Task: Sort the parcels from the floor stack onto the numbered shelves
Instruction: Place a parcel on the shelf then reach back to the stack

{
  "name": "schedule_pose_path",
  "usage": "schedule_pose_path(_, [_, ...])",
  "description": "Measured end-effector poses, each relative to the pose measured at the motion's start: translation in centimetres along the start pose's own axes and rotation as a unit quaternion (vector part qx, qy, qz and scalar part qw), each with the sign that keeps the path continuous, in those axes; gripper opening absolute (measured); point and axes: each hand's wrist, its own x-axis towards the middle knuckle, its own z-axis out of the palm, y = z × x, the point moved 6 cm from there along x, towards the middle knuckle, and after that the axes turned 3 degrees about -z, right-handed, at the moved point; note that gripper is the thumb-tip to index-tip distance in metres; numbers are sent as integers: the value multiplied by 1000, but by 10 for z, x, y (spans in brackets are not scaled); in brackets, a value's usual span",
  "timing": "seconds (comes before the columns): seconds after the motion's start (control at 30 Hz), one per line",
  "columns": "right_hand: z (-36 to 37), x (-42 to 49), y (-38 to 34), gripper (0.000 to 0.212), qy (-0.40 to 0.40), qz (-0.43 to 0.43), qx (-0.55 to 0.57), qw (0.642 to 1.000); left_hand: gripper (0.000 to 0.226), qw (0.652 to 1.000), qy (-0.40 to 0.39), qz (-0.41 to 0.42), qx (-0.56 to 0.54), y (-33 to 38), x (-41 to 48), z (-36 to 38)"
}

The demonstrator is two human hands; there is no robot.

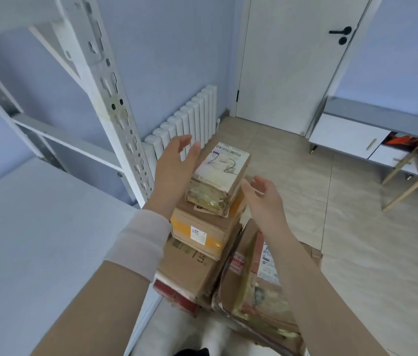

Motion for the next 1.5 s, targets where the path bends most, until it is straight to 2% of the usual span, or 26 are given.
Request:
schedule_pose_path(0.13, [26, 14, 9, 62, 26, 37, 74, 996, 43, 993, -89, -75, -25, -29, 23, 9])
schedule_pose_path(0.3, [53, 21, 23, 61, 70, 77, 229, 968, 46, 968, -192, -136, -89, -58, 37, 24])
schedule_pose_path(0.43, [67, 20, 28, 65, 96, 68, 303, 946, 63, 942, -267, -157, -127, -70, 35, 39])
schedule_pose_path(0.5, [73, 19, 31, 76, 92, 58, 321, 941, 79, 932, -286, -163, -150, -75, 31, 46])
schedule_pose_path(0.57, [76, 19, 31, 78, 89, 55, 339, 935, 82, 924, -291, -172, -177, -81, 28, 51])
schedule_pose_path(0.67, [74, 19, 32, 72, 91, 46, 355, 929, 79, 914, -298, -181, -207, -82, 25, 55])
schedule_pose_path(0.8, [63, 9, 31, 53, 99, 23, 359, 928, 75, 906, -314, -175, -223, -76, 18, 61])
schedule_pose_path(0.93, [34, -9, 32, 61, 125, -5, 358, 925, 66, 894, -348, -161, -231, -59, 2, 81])
schedule_pose_path(1.1, [-22, -45, 44, 62, 189, -21, 346, 919, 72, 870, -419, -124, -226, -25, -44, 120])
schedule_pose_path(1.17, [-49, -64, 53, 67, 218, -27, 340, 915, 66, 861, -446, -116, -215, -12, -69, 139])
schedule_pose_path(1.27, [-95, -101, 70, 63, 270, -29, 341, 900, 49, 837, -487, -119, -219, 14, -116, 168])
schedule_pose_path(1.5, [-210, -217, 112, 67, 379, -34, 327, 865, 41, 782, -576, -90, -219, 75, -264, 233])
